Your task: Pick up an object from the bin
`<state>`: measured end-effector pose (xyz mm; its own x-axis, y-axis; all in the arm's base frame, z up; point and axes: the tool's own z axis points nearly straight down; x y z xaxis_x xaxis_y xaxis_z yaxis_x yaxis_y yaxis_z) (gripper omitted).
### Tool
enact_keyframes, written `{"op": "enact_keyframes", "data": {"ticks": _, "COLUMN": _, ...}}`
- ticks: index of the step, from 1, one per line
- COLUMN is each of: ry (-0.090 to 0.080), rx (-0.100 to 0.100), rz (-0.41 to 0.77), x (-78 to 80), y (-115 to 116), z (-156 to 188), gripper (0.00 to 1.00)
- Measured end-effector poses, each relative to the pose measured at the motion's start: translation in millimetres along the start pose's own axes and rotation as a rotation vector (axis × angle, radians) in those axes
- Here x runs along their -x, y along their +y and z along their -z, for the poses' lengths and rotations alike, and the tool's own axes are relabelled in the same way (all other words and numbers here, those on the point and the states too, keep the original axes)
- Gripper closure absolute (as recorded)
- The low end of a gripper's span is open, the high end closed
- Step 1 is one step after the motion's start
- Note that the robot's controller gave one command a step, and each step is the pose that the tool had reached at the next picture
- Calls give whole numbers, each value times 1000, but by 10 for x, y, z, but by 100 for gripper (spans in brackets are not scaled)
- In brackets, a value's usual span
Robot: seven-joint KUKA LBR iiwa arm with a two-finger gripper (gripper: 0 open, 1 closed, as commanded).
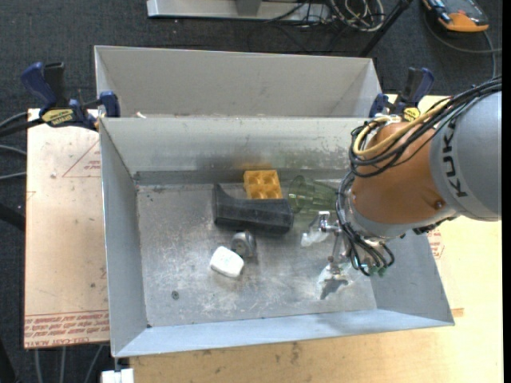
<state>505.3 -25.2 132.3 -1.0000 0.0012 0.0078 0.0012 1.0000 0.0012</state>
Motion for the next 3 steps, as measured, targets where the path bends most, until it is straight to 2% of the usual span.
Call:
{"op": "enact_keyframes", "data": {"ticks": 1, "ry": -8, "rx": 0, "rz": 1, "x": 19, "y": 0, "z": 39, "gripper": 0}}
{"op": "enact_keyframes", "data": {"ticks": 2, "ry": -4, "rx": 0, "rz": -19, "x": 465, "y": 81, "z": 268, "gripper": 0}}
{"op": "enact_keyframes", "data": {"ticks": 3, "ry": -14, "rx": -2, "rz": 47, "x": 515, "y": 550, "z": 300, "gripper": 0}}
